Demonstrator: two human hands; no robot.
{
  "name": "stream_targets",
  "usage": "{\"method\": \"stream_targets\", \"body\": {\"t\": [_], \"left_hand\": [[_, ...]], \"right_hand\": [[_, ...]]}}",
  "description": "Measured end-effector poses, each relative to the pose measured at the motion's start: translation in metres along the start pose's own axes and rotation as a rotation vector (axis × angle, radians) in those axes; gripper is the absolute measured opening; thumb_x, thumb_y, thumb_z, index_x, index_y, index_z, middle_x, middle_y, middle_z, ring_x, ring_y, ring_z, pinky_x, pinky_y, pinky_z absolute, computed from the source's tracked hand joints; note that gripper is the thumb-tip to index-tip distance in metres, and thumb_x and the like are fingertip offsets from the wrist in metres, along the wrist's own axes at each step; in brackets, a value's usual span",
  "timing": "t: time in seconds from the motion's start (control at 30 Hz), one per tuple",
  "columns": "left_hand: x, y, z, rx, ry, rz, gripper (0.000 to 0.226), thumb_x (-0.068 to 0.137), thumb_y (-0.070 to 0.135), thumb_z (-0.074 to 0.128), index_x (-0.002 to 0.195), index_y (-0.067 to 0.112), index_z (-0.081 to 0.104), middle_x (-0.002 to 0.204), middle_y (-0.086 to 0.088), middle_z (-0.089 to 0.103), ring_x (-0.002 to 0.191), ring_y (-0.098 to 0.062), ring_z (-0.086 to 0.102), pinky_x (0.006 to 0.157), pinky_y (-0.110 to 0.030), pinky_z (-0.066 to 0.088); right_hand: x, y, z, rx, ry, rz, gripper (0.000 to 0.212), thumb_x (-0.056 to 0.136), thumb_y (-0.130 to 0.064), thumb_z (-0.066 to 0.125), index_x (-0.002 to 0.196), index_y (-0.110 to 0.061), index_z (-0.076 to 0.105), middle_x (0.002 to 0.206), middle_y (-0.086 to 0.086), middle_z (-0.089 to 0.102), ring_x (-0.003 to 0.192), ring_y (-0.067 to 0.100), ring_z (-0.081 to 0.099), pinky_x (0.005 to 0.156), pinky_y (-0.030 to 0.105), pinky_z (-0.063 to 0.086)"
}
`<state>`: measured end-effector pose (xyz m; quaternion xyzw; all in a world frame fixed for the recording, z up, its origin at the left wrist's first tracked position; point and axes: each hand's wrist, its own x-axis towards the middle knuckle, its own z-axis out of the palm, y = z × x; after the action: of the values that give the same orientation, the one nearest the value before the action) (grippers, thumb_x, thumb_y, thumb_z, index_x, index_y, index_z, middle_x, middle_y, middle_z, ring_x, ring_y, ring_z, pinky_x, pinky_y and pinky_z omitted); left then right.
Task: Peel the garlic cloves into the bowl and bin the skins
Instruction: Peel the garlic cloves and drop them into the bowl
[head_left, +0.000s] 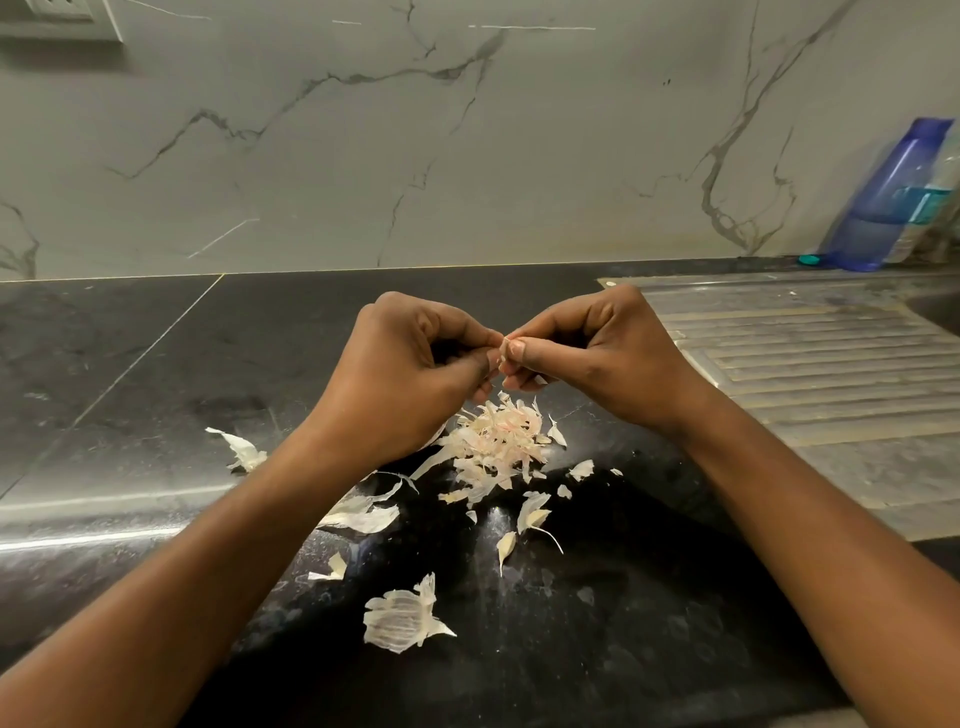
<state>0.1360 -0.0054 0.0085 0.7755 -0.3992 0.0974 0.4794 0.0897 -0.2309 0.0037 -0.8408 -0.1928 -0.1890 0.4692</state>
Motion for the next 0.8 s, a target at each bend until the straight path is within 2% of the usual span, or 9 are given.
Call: {"method": "stream_targets", "body": {"t": [0.13, 0.23, 0.43, 0.63, 0.8], "left_hand": [[-0.0001, 0.0006, -0.0006, -0.019, 0.009, -0.005, 0.012, 0.093, 0.008, 0.077, 0.104, 0.011, 0.082, 0.081, 0.003, 0.080, 0.069, -0.011, 0.078, 0.070, -0.027, 0.065], [-0.0001, 0.0007, -0.0005, -0.005, 0.013, -0.007, 0.012, 0.093, 0.009, 0.078, 0.104, 0.011, 0.082, 0.081, 0.003, 0.080, 0.069, -0.011, 0.078, 0.069, -0.028, 0.065], [-0.0025, 0.0016, 0.0018, 0.053, 0.018, -0.003, 0.011, 0.094, 0.012, 0.078, 0.104, 0.014, 0.082, 0.079, 0.004, 0.079, 0.068, -0.008, 0.077, 0.066, -0.029, 0.065], [-0.0031, 0.0014, 0.0026, 0.054, -0.003, -0.008, 0.010, 0.094, 0.012, 0.077, 0.103, 0.013, 0.082, 0.079, 0.004, 0.079, 0.067, -0.009, 0.077, 0.065, -0.033, 0.066], [-0.0012, 0.0004, 0.0010, -0.001, -0.012, -0.023, 0.010, 0.094, 0.009, 0.077, 0.102, 0.012, 0.082, 0.079, 0.002, 0.079, 0.068, -0.012, 0.077, 0.068, -0.030, 0.066]], "right_hand": [[0.0001, -0.0009, 0.0002, 0.017, 0.004, 0.007, 0.011, 0.098, -0.002, 0.072, 0.103, 0.002, 0.081, 0.087, 0.009, 0.081, 0.078, 0.026, 0.080, 0.074, 0.040, 0.068], [0.0003, -0.0013, 0.0006, 0.012, 0.013, 0.009, 0.010, 0.097, -0.004, 0.074, 0.102, 0.001, 0.082, 0.085, 0.007, 0.081, 0.076, 0.024, 0.080, 0.072, 0.035, 0.066], [0.0000, -0.0021, 0.0006, -0.028, -0.004, 0.021, 0.012, 0.095, -0.012, 0.078, 0.100, -0.002, 0.082, 0.085, 0.005, 0.081, 0.077, 0.022, 0.080, 0.072, 0.035, 0.067], [0.0001, -0.0007, -0.0001, -0.068, -0.024, 0.010, 0.010, 0.097, -0.009, 0.076, 0.099, -0.002, 0.082, 0.085, 0.006, 0.081, 0.076, 0.023, 0.080, 0.073, 0.039, 0.068], [0.0007, -0.0003, 0.0014, -0.046, 0.014, 0.009, 0.009, 0.097, -0.008, 0.076, 0.097, -0.001, 0.082, 0.082, 0.005, 0.081, 0.073, 0.022, 0.080, 0.070, 0.035, 0.066]]}}
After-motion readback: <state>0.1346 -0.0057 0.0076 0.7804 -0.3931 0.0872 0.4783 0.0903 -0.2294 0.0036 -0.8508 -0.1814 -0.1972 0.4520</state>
